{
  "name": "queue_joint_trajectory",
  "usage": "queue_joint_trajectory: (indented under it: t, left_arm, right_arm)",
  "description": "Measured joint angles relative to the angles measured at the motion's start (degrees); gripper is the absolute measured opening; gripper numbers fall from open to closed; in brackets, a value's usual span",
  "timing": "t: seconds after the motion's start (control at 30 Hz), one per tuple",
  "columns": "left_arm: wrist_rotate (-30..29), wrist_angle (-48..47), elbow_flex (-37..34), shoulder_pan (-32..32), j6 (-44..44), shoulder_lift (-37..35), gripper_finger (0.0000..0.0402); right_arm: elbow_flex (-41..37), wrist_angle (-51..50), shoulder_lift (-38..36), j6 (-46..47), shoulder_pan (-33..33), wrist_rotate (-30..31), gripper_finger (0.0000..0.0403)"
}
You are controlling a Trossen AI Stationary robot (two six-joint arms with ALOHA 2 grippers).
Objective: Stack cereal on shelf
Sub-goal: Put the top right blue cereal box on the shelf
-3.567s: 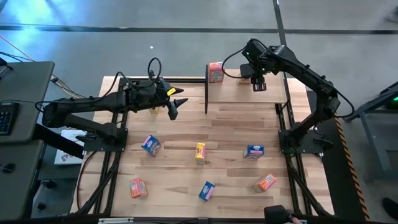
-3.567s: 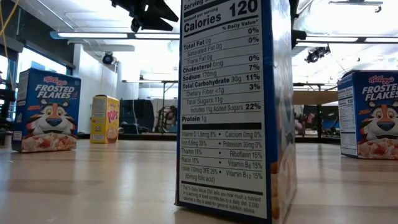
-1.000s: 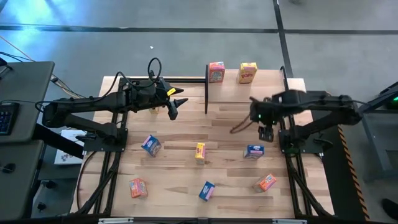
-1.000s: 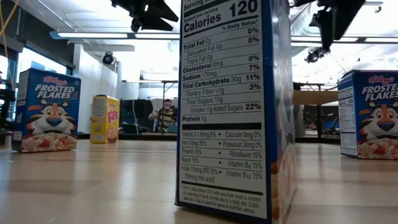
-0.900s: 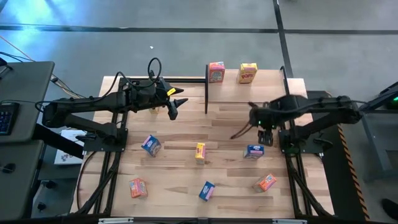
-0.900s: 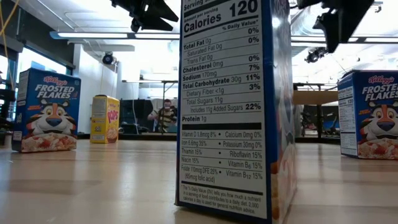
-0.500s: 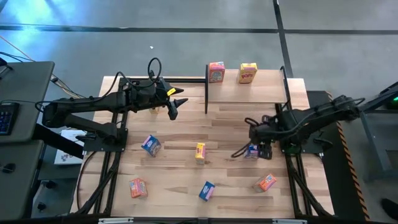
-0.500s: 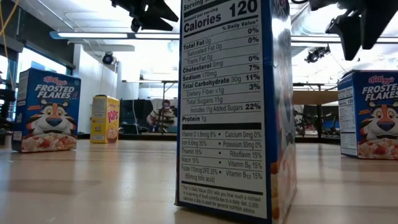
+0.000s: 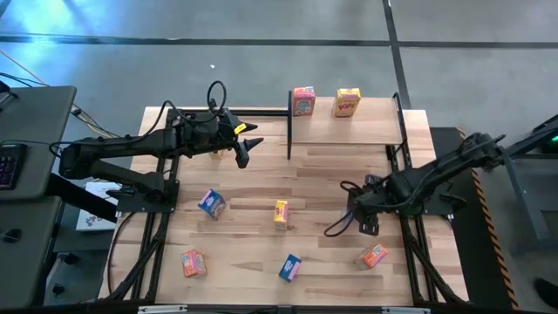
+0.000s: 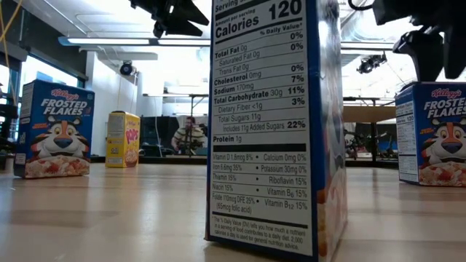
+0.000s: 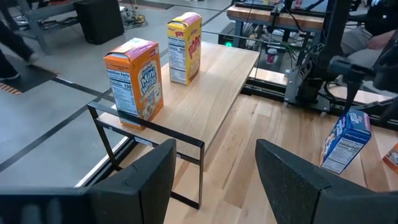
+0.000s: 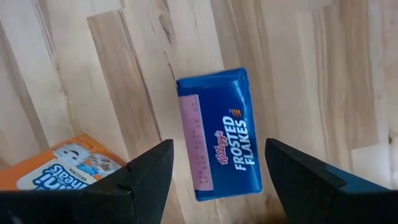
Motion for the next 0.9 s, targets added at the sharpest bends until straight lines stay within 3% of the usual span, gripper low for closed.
queue_joint_trajectory:
  t: [0.47, 0.9]
  left_arm:
    - [0.01, -0.02, 0.00, -0.02, 0.00, 0.00, 0.0211]
    - [0.00, -0.02, 0.00, -0.01, 0.00, 0.00, 0.0211]
  right_arm:
    - [-2.23, 2.64, 5.43, -0.46, 0.21, 0.18, 0.0237]
    - [-2.18, 3.01, 5.55, -1.26, 0.05, 0.02, 0.0171]
